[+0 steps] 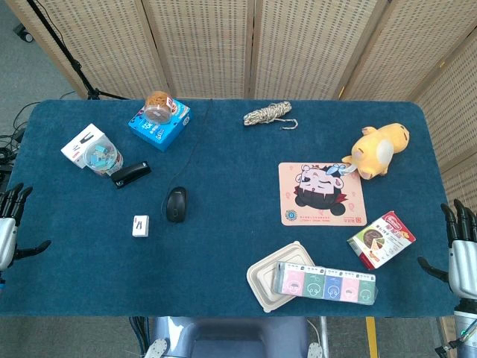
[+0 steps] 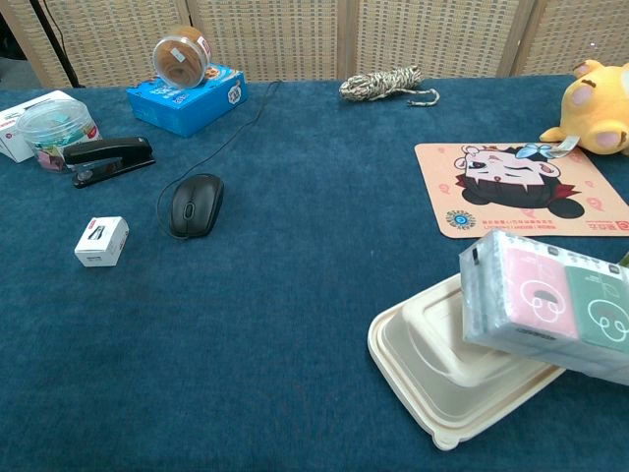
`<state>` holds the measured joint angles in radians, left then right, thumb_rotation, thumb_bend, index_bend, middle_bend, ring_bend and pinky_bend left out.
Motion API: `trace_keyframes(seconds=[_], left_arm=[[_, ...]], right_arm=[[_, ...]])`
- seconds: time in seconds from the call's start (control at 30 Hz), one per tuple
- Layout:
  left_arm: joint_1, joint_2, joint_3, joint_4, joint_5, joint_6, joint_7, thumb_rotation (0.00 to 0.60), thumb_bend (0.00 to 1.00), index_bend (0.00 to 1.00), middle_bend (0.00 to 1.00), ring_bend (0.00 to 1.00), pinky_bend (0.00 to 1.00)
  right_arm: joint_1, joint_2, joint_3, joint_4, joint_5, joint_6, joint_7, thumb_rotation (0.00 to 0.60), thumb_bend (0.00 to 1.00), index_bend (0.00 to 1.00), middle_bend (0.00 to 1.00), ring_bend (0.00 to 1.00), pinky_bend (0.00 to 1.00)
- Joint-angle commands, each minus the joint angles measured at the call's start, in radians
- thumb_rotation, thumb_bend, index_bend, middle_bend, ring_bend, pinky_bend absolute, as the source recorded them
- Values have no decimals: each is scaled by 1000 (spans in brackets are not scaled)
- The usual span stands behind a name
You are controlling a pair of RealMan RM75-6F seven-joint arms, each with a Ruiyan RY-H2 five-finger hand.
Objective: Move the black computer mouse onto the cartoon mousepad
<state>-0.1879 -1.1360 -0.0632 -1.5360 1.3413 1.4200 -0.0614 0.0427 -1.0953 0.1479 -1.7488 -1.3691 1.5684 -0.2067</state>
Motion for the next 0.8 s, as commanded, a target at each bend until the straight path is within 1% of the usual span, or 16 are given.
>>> trace_keyframes(seconds=[0.03, 0.3, 0.53, 0.67, 0.8], left_arm=[[5, 1, -1, 0, 6, 5, -2, 600, 0, 0, 0, 0, 0], [15, 0, -4, -6, 7, 0, 10, 600, 0, 0, 0, 0, 0], [21, 5, -22, -35, -9, 9, 49, 600, 0, 0, 0, 0, 0], [-3, -1, -32, -52, 21, 1, 87, 600, 0, 0, 0, 0, 0], [-70, -6, -38, -45, 98, -40, 161, 600, 0, 0, 0, 0, 0]], right_arm=[[-5, 5, 0, -3, -4, 6, 8, 600, 0, 0, 0, 0, 0], [-13, 14, -3, -17, -19, 20, 10, 600, 0, 0, 0, 0, 0], [-13, 5, -1, -9, -24, 31, -19, 600, 0, 0, 0, 0, 0], [-11, -1, 0, -3, -23, 29, -25, 600, 0, 0, 0, 0, 0], [-8, -6, 4, -1, -19, 26, -29, 600, 0, 0, 0, 0, 0]])
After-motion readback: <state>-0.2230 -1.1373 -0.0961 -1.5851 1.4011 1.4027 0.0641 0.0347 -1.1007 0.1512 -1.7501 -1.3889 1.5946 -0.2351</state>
